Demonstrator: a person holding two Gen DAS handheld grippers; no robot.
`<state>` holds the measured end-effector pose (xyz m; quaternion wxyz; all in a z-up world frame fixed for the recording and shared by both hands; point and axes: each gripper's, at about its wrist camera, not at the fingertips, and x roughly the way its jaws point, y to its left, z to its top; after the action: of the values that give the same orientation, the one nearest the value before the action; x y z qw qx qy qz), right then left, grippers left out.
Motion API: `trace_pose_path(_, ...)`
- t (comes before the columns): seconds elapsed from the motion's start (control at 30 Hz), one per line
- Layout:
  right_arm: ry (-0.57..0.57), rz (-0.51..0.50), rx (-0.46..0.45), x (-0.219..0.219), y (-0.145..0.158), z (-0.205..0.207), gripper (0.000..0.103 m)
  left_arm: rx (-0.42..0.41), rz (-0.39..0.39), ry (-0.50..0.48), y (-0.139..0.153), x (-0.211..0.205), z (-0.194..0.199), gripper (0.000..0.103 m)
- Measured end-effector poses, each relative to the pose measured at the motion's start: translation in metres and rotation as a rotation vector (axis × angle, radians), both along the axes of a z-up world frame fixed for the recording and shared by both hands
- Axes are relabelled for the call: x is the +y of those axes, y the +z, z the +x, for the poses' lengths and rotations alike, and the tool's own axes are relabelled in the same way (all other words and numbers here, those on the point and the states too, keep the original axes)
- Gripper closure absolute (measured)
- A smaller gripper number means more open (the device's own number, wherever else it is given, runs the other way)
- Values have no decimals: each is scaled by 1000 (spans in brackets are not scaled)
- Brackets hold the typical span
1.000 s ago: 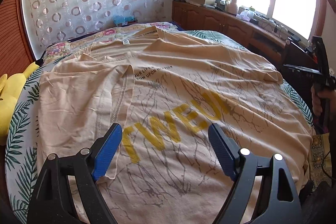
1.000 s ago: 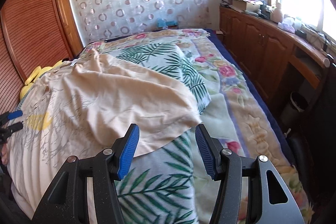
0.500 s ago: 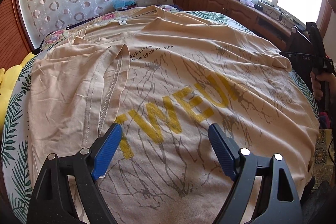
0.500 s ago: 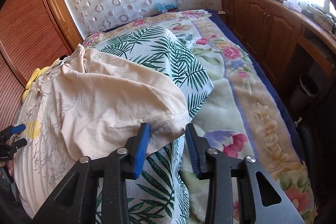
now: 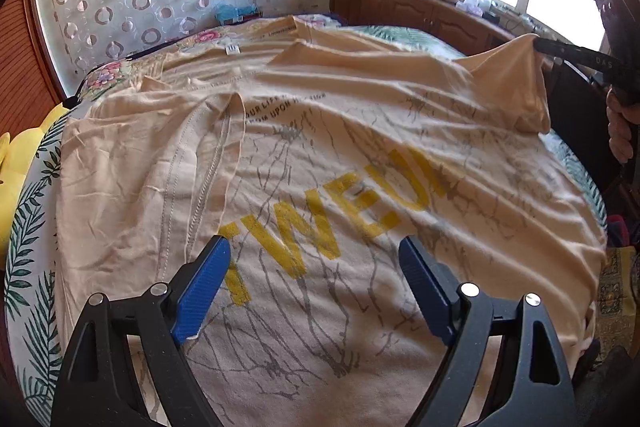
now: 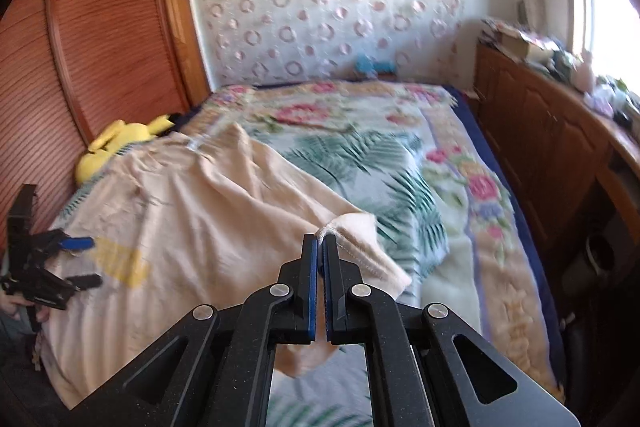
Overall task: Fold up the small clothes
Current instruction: 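Fold the gripped edge toward the shirt's middle and open the right gripper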
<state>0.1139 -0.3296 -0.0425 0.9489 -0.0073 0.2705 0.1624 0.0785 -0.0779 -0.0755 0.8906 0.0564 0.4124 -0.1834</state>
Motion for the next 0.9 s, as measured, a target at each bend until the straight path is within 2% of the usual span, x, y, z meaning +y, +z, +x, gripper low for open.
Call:
trace_pose_path(0.2, 141, -15, -53, 58, 25, -8, 101, -80, -35, 16, 25, 12, -11, 16)
trace_pose_path(0.27, 188, -4, -47, 74, 25, -4, 101, -110, -46, 26, 33, 17, -14, 16)
trace_pose_path(0.43, 254, -9, -7, 111, 12, 9, 100, -123, -61, 45, 38, 29, -15, 16)
trace_pose_path(0.5, 261, -4, 10, 111, 8, 14, 100, -123, -62, 51, 38, 31, -14, 16)
trace_pose_path(0.53, 254, -19, 14, 112, 8, 16, 97, -122, -65, 55, 37, 34, -15, 16)
trace_pose_path(0.57, 240, -41, 14, 111, 6, 15, 85, -122, -68, 58, 36, 35, -14, 16)
trace_pose_path(0.63, 225, -52, 11, 102, 9, 19, 74, -118, -74, 63, 35, 36, -14, 16)
trace_pose_path(0.8, 195, -80, 3, 104, 17, 1, 74, -114, -77, 62, 33, 35, -13, 16)
trace_pose_path(0.9, 180, -101, 26, 98, 7, -10, 74, -119, -77, 57, 34, 33, -15, 16)
